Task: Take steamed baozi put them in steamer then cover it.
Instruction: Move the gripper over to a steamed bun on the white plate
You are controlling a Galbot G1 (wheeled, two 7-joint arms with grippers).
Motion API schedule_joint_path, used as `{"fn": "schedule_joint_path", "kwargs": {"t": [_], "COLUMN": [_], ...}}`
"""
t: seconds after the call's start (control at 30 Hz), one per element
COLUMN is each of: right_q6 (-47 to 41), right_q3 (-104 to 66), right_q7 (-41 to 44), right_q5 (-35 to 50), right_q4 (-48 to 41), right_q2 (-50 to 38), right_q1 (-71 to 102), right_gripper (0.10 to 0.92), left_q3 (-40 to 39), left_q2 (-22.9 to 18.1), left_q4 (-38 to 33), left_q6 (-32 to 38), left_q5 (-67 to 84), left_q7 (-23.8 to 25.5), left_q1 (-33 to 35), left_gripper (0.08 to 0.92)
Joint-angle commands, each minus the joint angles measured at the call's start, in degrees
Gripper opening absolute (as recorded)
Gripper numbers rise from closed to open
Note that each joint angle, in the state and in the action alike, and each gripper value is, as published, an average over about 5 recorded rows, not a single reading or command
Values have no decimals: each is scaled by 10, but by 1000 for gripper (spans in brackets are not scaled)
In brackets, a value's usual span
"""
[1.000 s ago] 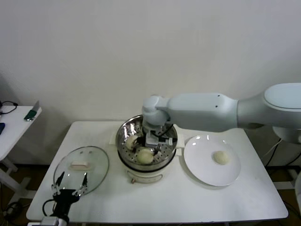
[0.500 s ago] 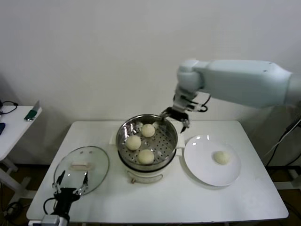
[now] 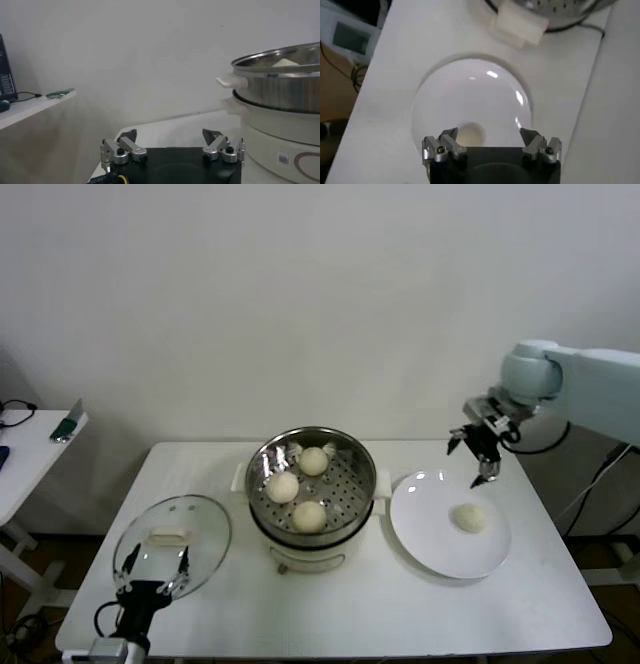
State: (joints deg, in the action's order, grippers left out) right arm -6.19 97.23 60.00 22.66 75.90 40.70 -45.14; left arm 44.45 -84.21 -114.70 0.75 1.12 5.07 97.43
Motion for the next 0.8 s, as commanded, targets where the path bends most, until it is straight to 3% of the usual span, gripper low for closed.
{"fn": "schedule_joint_path", "kwargs": {"t": [0.03, 0.37, 0.8], "right_q6": [-74, -75, -71], "right_q3": [-98, -212, -279], "right_q7": [-23, -43, -66], "right_q5": [-60, -125, -145], "right_q4": [-51, -117, -180], "right_q2": [-61, -26, 27], "right_q1": [168, 298, 355], "right_gripper": [823, 823, 823], "left_q3": [0, -3, -4], "left_q2": [-3, -7, -8], "left_q4": [2, 5, 6], "left_q6": [1, 4, 6], "left_q5": [-1, -10, -13], "left_q7": [0, -1, -1], "left_q1": [2, 6, 10], "left_gripper": [823, 823, 823]}}
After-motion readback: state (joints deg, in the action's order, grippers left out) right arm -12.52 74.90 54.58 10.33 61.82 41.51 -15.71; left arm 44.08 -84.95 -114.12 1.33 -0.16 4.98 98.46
